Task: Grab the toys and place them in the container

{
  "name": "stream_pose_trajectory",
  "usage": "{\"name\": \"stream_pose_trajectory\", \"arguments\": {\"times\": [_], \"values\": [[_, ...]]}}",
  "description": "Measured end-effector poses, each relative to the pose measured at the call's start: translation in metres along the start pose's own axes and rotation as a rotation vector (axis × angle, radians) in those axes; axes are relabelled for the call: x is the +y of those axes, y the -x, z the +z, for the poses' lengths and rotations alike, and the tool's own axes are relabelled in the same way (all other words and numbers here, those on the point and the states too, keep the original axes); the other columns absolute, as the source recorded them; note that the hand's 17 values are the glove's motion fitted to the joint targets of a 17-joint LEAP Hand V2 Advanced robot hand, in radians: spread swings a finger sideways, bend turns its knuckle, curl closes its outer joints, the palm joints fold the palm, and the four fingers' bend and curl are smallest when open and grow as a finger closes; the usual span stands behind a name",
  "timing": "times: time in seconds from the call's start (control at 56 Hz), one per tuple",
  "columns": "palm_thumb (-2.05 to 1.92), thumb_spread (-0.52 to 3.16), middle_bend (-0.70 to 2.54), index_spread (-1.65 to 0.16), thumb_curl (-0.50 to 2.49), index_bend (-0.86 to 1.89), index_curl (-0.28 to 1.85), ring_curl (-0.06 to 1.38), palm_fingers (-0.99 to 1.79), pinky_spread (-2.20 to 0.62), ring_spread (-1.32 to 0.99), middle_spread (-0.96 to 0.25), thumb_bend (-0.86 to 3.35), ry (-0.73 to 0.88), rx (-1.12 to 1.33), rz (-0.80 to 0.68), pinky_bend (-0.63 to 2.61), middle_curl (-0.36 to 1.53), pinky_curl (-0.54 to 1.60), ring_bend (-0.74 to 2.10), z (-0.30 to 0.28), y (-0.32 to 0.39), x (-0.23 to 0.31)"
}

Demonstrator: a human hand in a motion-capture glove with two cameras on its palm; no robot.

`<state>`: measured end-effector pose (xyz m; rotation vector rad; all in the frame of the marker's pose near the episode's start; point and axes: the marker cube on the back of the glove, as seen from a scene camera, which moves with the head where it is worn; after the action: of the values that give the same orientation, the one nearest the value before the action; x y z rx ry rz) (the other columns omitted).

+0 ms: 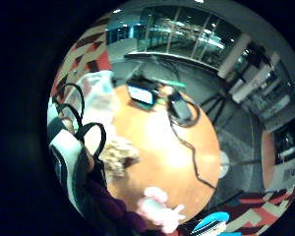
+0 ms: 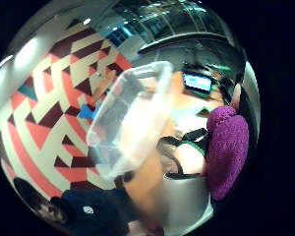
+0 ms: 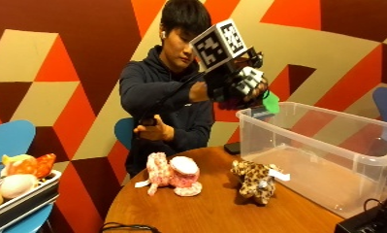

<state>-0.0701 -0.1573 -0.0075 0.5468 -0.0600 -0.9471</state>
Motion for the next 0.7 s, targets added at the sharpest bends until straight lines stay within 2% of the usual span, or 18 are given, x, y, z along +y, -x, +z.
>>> {"name": "stream_pose_trajectory", "arguments": {"times": [0.018,0.036,0.054,0.107,0.143,0.25,0.393,0.464,0.553,0.571,0.607,0.696], "values": [[0.55,0.75,1.11,-0.25,0.76,0.92,0.60,0.56,1.20,-0.38,-0.29,-0.18,0.09,-0.010,0.002,-0.086,1.02,0.76,0.49,1.34,-0.003,0.007,-0.010],[0.55,0.74,1.11,-0.25,0.77,0.93,0.60,0.57,1.20,-0.38,-0.29,-0.18,0.09,-0.017,-0.002,-0.082,1.02,0.76,0.49,1.35,-0.005,0.015,-0.023],[0.55,0.73,1.12,-0.24,0.78,0.94,0.61,0.57,1.19,-0.38,-0.29,-0.18,0.09,-0.021,-0.017,0.004,1.02,0.76,0.49,1.36,-0.007,0.026,-0.038],[0.55,0.70,1.13,-0.24,0.80,0.95,0.64,0.57,1.18,-0.38,-0.29,-0.18,0.08,-0.027,-0.111,0.435,1.04,0.77,0.50,1.37,-0.011,0.060,-0.085],[0.55,0.69,1.14,-0.24,0.82,0.96,0.65,0.58,1.17,-0.38,-0.29,-0.17,0.08,-0.031,-0.156,0.550,1.04,0.77,0.51,1.38,-0.010,0.078,-0.106],[0.55,0.65,1.17,-0.23,0.87,0.97,0.69,0.58,1.15,-0.38,-0.28,-0.17,0.07,-0.016,-0.166,0.557,1.06,0.78,0.52,1.40,0.012,0.114,-0.147],[0.53,0.63,1.18,-0.23,0.92,0.93,0.73,0.58,1.10,-0.38,-0.28,-0.16,0.05,-0.001,-0.174,0.473,1.07,0.78,0.53,1.42,0.044,0.153,-0.168],[0.53,0.65,1.16,-0.23,0.94,0.85,0.74,0.58,1.03,-0.38,-0.29,-0.17,0.04,0.097,-0.175,0.519,1.09,0.78,0.54,1.41,0.066,0.157,-0.168],[0.44,0.86,1.03,-0.21,0.88,0.50,0.73,0.59,0.55,-0.35,-0.29,-0.16,-0.01,0.273,-0.213,0.527,1.17,0.75,0.57,1.42,0.081,0.156,-0.155],[0.35,0.93,0.93,-0.21,0.83,0.46,0.72,0.58,0.21,-0.33,-0.28,-0.15,-0.06,0.281,-0.216,0.531,1.13,0.72,0.56,1.35,0.079,0.154,-0.151],[0.24,1.00,0.81,-0.21,0.77,0.43,0.73,0.59,-0.12,-0.25,-0.25,-0.13,-0.09,0.276,-0.219,0.539,1.16,0.69,0.61,1.26,0.073,0.152,-0.145],[0.12,1.11,0.67,-0.23,0.67,0.32,0.58,0.46,-0.08,-0.14,-0.22,-0.10,-0.06,0.245,-0.228,0.542,1.06,0.60,0.49,1.07,0.050,0.145,-0.126]]}}
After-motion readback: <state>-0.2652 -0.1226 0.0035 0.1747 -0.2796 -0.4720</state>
